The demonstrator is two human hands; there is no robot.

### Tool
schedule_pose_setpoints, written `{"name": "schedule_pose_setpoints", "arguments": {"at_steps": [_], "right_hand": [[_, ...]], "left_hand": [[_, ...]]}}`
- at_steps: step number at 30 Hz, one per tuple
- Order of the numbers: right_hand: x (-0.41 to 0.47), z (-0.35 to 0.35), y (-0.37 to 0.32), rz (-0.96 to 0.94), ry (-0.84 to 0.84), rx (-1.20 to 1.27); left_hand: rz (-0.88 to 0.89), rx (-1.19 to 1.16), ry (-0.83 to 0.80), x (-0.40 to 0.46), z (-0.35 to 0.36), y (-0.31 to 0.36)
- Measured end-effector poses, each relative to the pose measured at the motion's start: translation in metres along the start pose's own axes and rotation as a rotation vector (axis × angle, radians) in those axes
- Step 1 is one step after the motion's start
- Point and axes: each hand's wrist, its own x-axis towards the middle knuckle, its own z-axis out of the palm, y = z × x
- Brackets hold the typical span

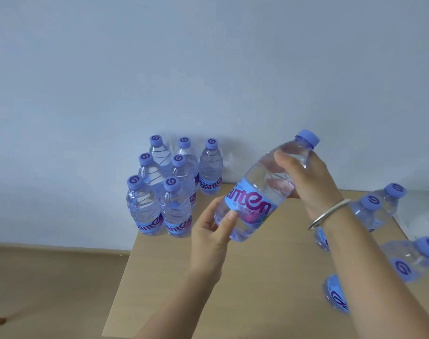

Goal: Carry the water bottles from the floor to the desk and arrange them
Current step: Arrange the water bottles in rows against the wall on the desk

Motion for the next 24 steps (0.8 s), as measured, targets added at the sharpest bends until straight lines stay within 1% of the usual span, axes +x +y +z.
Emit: {"name": "schedule_pose_setpoints", "arguments": {"at_steps": [1, 3, 6, 8, 10, 13, 15, 17, 20, 24], "right_hand": [[0.004, -0.001, -0.002, -0.022, -0.036, -0.013], [0.012, -0.002, -0.007, -0.085, -0.17, -0.019], [0.019, 0.001, -0.011, -0.113, -0.41, 0.106], [0.024, 0.006, -0.013, -0.096, -0.506, 0.147], [0.03, 0.012, -0.016, -0.072, -0.565, 0.142], [0.038, 0.017, -0.021, -0.015, -0.625, 0.019], [0.041, 0.019, -0.017, 0.064, -0.581, -0.117], [0.042, 0.021, -0.012, 0.104, -0.499, -0.191], [0.044, 0.025, -0.009, 0.069, -0.426, -0.208], [0.049, 0.028, -0.001, 0.084, -0.438, -0.193]], "left_hand": [[-0.029, 0.001, -0.068, 0.002, -0.003, 0.003], [-0.123, -0.009, -0.225, 0.006, -0.013, 0.009], [-0.275, 0.027, -0.484, 0.013, -0.025, 0.022], [-0.336, 0.038, -0.568, 0.016, -0.029, 0.027], [-0.324, 0.06, -0.559, 0.018, -0.029, 0.029], [-0.245, 0.082, -0.451, 0.02, -0.032, 0.027], [-0.196, 0.108, -0.381, 0.022, -0.034, 0.024], [-0.165, 0.138, -0.339, 0.023, -0.034, 0.021], [-0.159, 0.147, -0.311, 0.024, -0.033, 0.017], [-0.165, 0.175, -0.28, 0.027, -0.036, 0.009]]}}
